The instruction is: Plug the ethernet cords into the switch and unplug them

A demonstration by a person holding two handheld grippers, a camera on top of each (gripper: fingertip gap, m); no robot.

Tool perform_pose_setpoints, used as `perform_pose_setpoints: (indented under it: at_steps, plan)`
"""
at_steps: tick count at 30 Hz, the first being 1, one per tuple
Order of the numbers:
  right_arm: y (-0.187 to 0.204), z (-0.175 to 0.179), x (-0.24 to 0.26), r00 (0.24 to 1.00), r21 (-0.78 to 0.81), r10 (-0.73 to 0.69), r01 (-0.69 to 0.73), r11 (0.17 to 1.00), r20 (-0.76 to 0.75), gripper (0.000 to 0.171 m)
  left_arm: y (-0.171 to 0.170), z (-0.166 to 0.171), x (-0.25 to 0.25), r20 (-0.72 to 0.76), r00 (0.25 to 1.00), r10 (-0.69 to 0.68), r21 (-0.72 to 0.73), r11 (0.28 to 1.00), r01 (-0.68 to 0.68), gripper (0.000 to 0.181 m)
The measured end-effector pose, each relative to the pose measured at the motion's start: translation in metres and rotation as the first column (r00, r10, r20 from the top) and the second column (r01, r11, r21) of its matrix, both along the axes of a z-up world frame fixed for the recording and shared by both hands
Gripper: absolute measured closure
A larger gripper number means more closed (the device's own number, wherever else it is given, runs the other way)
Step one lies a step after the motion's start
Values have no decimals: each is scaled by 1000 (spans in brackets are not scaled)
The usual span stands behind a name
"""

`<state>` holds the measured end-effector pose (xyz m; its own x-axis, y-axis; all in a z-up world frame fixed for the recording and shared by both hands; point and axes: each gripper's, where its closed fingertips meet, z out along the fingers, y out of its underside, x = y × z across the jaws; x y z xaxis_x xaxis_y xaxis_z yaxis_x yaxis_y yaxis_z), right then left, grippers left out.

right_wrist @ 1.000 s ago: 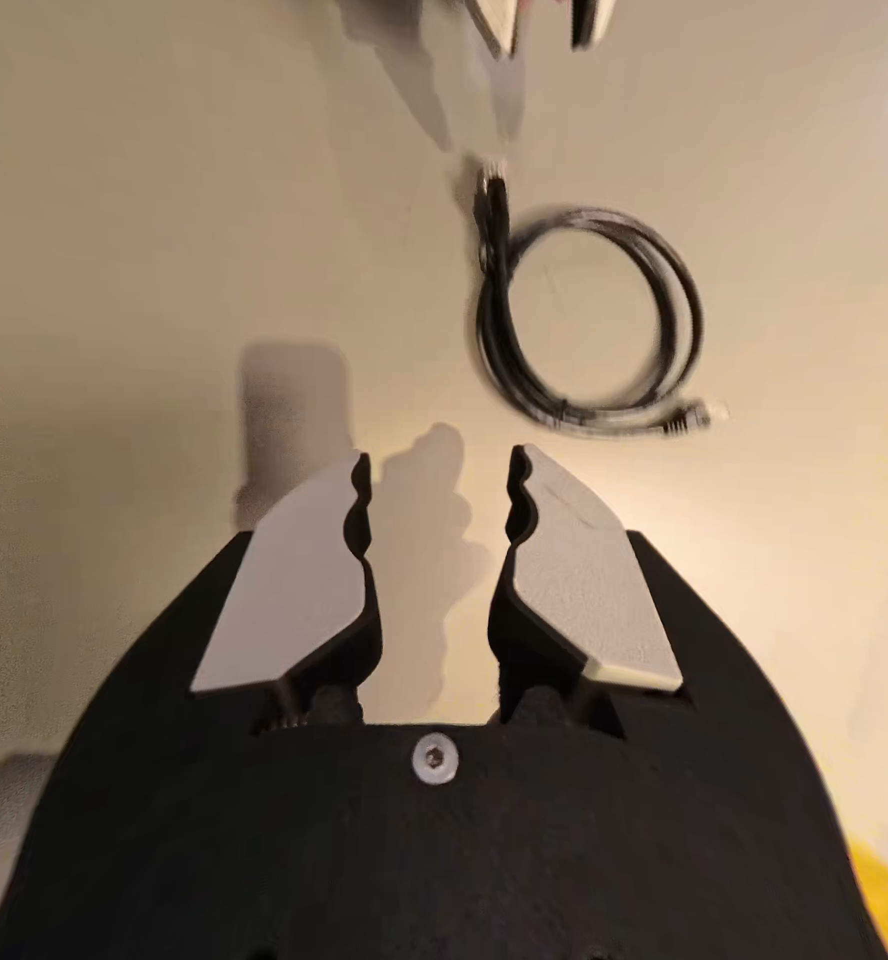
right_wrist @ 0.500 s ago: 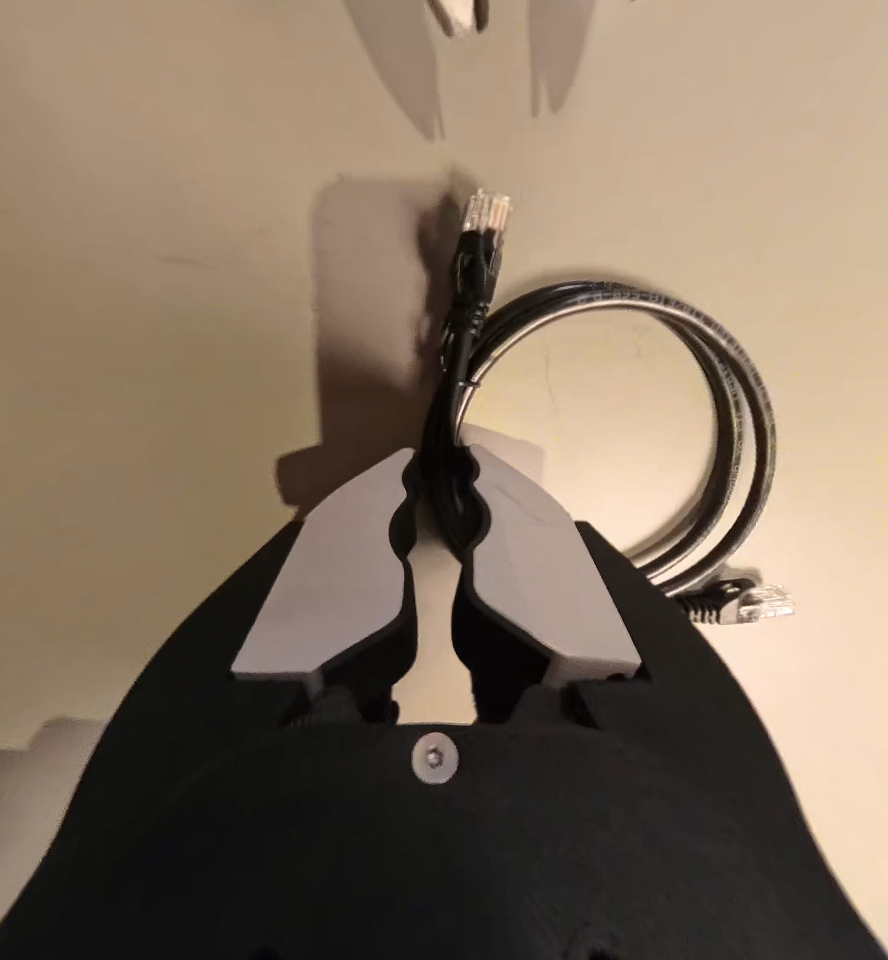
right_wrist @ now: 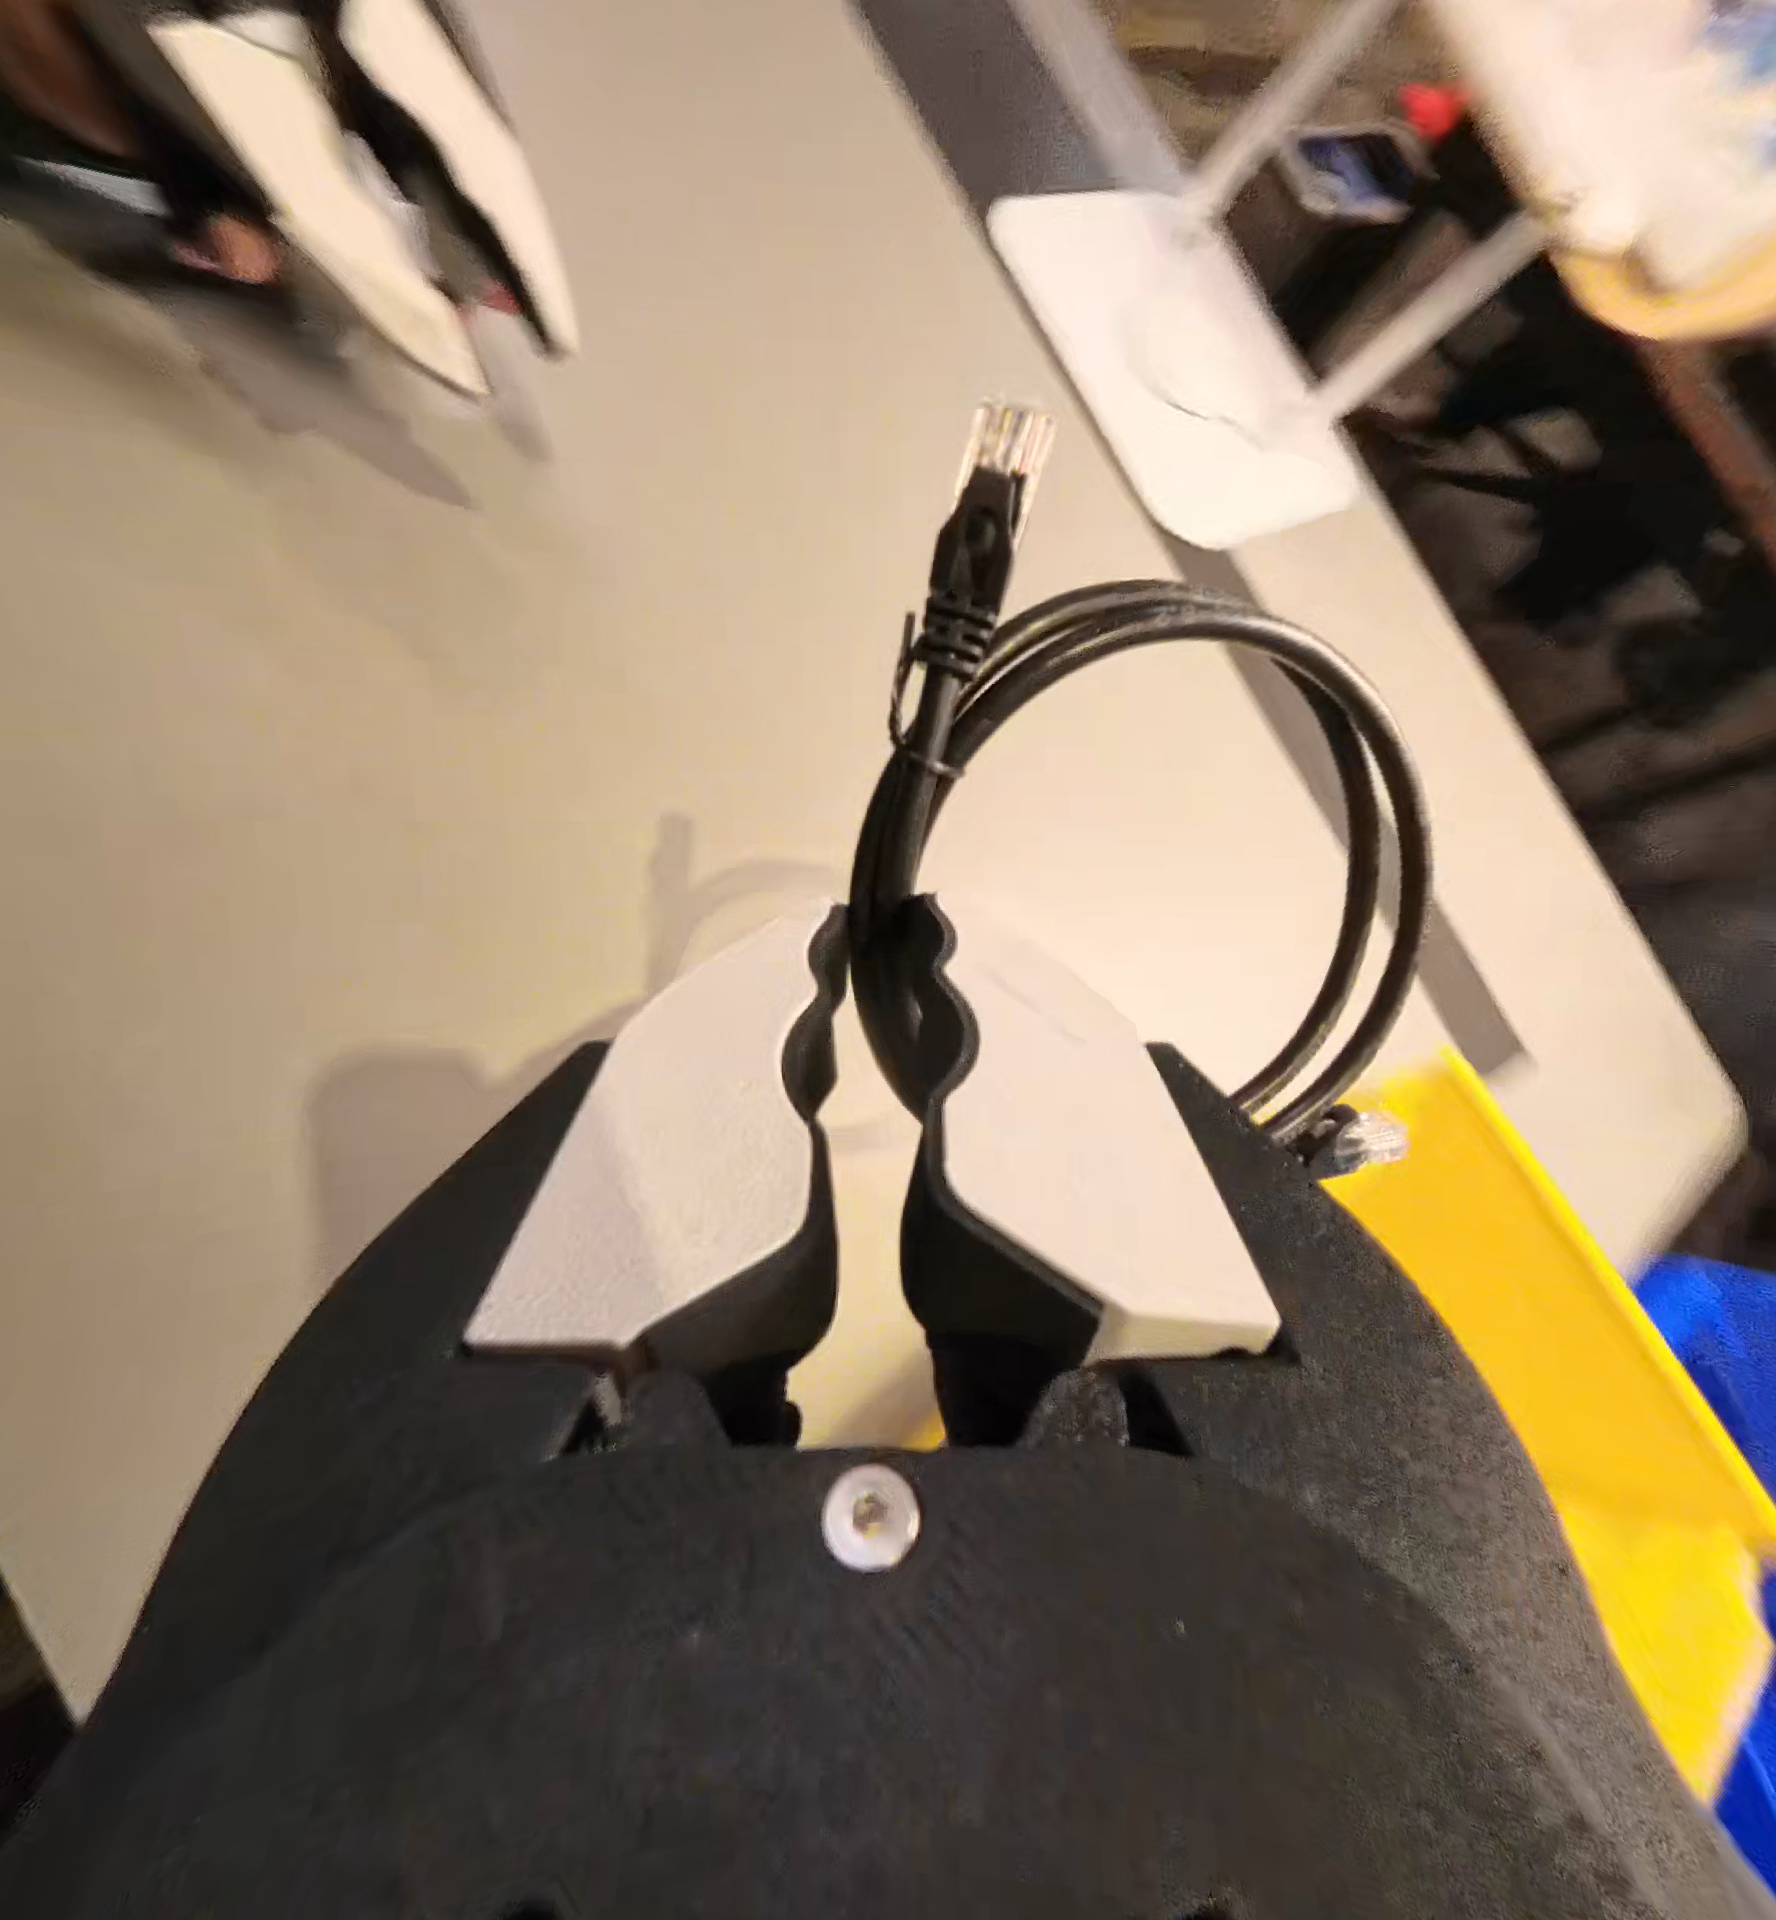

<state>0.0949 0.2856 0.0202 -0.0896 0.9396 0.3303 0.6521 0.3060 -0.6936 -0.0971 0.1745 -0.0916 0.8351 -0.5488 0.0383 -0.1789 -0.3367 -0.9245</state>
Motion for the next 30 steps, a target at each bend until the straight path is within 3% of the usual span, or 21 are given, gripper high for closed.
perform_pose_setpoints:
  at_steps: [3, 7, 11, 13, 19, 23, 26, 30]
  plan:
    - [39, 11, 65, 975, 57, -211, 207, 977, 73, 160, 0, 0, 0, -1, 1000, 2, -2, 1000, -2, 150]
    - [83, -21, 146, 888, 126, -389, 369, 921, 243, 159, 1, -1, -1, -1, 1000, 6, -7, 1000, -6, 150]
    - [100, -77, 186, 825, 85, -390, 391, 917, 408, 157, 2, -2, -2, -9, 1000, 13, -8, 1000, -13, 150]
    - [102, -88, 189, 821, 101, -379, 374, 922, 427, 146, 2, -1, -2, -14, 1000, 21, 1, 1000, -21, 150]
    - [91, -51, 173, 890, 74, -389, 382, 921, 238, 144, 0, -3, -5, -49, 998, 50, 13, 999, -50, 145]
    - [64, -41, 168, 903, -65, -415, 423, 904, 110, 132, 0, -4, -17, -61, 992, 114, 9, 993, -114, 134]
    - [48, -48, 167, 883, -146, -469, 466, 872, 18, 121, -2, -6, -27, -87, 983, 160, 7, 987, -159, 125]
    - [41, -60, 162, 825, -208, -553, 525, 825, -111, 111, -19, -2, -39, -100, 969, 228, 52, 973, -223, 131]
